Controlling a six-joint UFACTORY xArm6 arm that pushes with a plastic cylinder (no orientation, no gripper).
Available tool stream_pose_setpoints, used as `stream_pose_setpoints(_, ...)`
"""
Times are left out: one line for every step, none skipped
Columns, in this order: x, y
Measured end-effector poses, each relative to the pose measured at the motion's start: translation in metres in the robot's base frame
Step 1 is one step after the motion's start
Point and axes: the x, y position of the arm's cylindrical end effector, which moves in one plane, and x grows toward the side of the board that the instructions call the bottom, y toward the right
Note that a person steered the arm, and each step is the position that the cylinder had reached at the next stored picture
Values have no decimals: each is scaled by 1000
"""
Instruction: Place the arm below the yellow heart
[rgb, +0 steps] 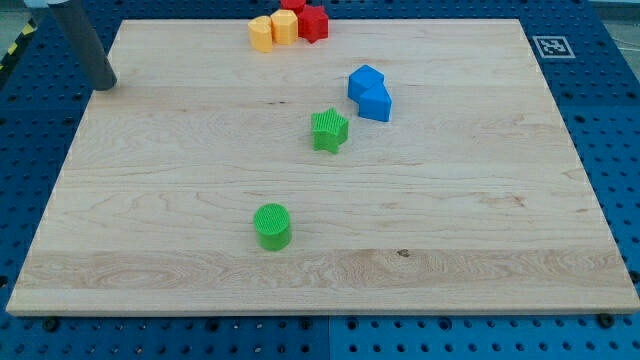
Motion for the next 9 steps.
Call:
stream_pose_setpoints(2, 18)
stream_pose_setpoints(5, 50)
stream_pose_setpoints(5, 84)
stream_pose_setpoints(5, 126)
stream_pose_setpoints(3, 162)
stream_pose_setpoints(-3, 186)
stream_pose_setpoints(-19, 198)
stream_pose_setpoints(-40, 205)
stream_pose_setpoints(-41, 205)
